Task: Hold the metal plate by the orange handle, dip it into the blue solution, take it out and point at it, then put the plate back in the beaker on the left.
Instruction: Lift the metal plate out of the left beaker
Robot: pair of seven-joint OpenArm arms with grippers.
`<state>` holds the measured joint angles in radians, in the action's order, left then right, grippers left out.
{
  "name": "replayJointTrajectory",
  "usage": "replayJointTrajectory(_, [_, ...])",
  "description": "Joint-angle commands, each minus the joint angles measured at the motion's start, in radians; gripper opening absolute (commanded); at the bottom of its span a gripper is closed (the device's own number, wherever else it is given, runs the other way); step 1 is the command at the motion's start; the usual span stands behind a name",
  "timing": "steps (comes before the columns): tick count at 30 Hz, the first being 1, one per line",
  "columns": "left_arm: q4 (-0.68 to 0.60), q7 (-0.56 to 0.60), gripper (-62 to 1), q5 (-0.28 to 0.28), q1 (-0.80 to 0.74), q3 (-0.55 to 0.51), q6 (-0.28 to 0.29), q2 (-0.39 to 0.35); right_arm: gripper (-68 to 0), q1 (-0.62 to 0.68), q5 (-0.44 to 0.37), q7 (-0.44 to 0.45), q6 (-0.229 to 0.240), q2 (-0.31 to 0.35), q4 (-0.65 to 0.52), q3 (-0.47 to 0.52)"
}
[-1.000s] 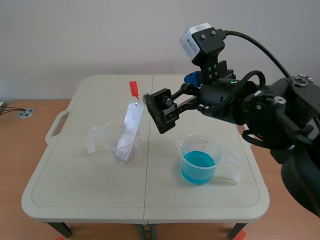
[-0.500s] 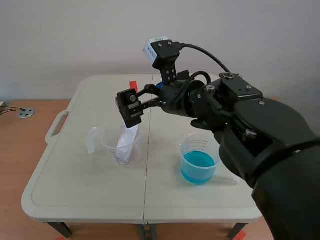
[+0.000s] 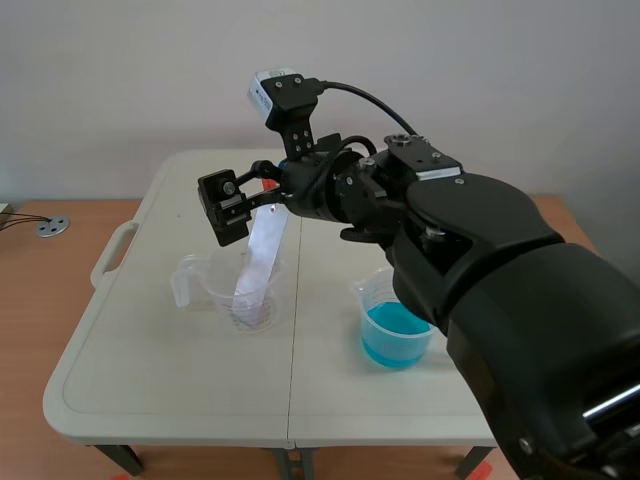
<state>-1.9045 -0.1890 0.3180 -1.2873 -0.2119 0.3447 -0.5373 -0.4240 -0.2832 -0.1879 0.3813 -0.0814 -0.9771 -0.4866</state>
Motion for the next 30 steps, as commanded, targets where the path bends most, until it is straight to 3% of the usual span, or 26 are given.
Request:
replayJointTrajectory(1, [-0.008,0.012,-56.0,0.007,-0.006,0.003,0.006,0.005,-1.2,-0.026,-0.007,0.016,0.004,-0.011,-0.016,0.001])
replayJointTrajectory(3, [-0.008,0.012,-56.0,0.007,-0.006,0.003,0.006,0.005,-2.7,-0.025,-0.007,0.021,0.004,-0.011,-0.013,0.001])
replayJointTrajectory(18, [-0.008,0.012,-56.0,0.007,-0.006,0.003,0.006,0.005,-35.0,-0.025,-0.007,0.027,0.005,-0.01,-0.013,0.001])
replayJointTrajectory(24, [-0.008,0.012,-56.0,0.007,-0.006,0.003,0.006,0.005,-43.9,-0.025,-0.007,0.03,0.009,-0.01,-0.013,0.001])
replayJointTrajectory(30, [-0.008,0.011,-56.0,0.007,-0.006,0.003,0.006,0.005,-61.8,-0.025,-0.007,0.03,0.019,-0.01,-0.013,0.001])
